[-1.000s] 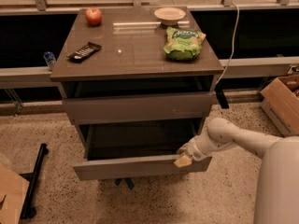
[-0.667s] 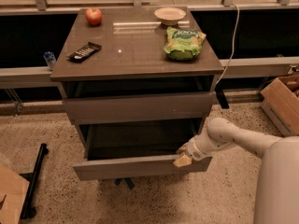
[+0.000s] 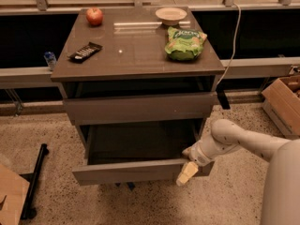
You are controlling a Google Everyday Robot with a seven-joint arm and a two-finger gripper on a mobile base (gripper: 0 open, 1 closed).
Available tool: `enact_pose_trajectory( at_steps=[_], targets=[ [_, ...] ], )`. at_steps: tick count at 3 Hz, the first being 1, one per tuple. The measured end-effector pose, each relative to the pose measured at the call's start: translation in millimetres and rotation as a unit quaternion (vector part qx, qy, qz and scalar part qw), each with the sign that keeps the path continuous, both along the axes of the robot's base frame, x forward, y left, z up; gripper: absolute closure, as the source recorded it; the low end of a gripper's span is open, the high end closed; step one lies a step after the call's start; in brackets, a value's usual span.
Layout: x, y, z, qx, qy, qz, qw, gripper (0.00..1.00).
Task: Open middle drawer
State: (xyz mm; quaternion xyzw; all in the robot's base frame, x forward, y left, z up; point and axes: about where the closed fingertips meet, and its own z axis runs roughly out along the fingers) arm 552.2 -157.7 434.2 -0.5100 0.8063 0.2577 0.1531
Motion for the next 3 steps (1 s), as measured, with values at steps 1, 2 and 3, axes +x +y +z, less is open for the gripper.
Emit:
enact_pose_trajectory(
  at_steps=[1, 2, 3],
  targets=[
    [-65.8, -11.3, 12.4, 0.007, 0.076, 0.001, 0.9971, 0.18],
    [-65.8, -11.3, 12.4, 0.007, 0.076, 0.001, 0.9971, 0.16],
    [-62.8, -8.6, 10.2, 0.005, 0.079, 0.0, 0.9969, 0.0]
  ],
)
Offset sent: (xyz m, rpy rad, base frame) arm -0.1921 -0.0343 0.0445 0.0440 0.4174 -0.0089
